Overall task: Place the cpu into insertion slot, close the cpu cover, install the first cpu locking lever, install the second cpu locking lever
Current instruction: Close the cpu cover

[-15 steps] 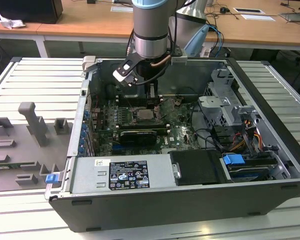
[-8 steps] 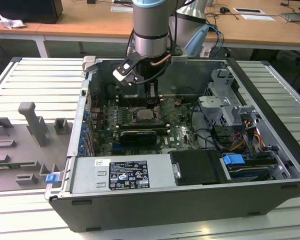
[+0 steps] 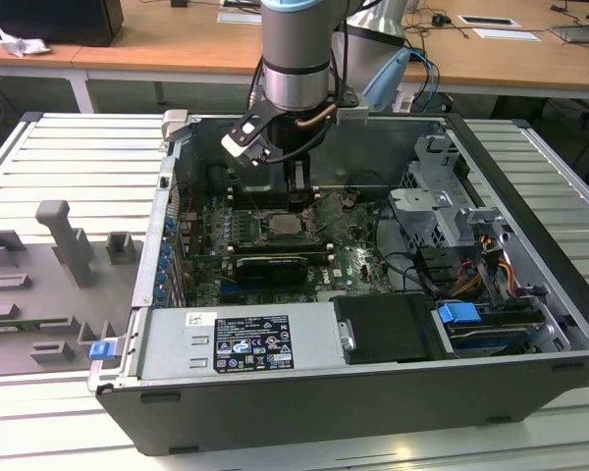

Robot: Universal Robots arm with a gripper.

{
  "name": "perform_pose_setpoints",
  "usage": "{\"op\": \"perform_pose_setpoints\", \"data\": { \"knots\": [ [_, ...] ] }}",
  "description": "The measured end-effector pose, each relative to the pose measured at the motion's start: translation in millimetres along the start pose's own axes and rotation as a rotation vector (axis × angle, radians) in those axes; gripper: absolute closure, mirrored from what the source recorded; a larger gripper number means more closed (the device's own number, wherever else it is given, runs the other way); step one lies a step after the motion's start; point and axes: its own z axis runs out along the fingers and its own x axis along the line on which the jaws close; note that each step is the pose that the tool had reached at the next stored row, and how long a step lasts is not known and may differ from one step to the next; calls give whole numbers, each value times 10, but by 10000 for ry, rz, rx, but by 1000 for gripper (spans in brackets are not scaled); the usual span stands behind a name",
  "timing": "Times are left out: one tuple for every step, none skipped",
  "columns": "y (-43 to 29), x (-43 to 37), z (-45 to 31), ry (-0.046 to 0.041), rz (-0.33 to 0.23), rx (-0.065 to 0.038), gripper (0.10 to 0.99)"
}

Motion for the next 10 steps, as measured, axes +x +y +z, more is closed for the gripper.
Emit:
{"op": "perform_pose_setpoints", "data": {
  "knots": [
    [0,0,-1,-3,0,0,980],
    [0,0,-2,-8,0,0,980],
    [0,0,-3,-11,0,0,980],
    [0,0,-4,-14,0,0,980],
    [0,0,-4,-15,-1,-1,980],
    [0,0,-6,-18,-1,0,980],
    [1,0,-6,-19,-1,0,980],
    [0,0,-7,-20,-1,0,980],
    [0,0,-9,-24,-1,0,980],
    [1,0,-10,-27,-2,0,980]
  ]
}}
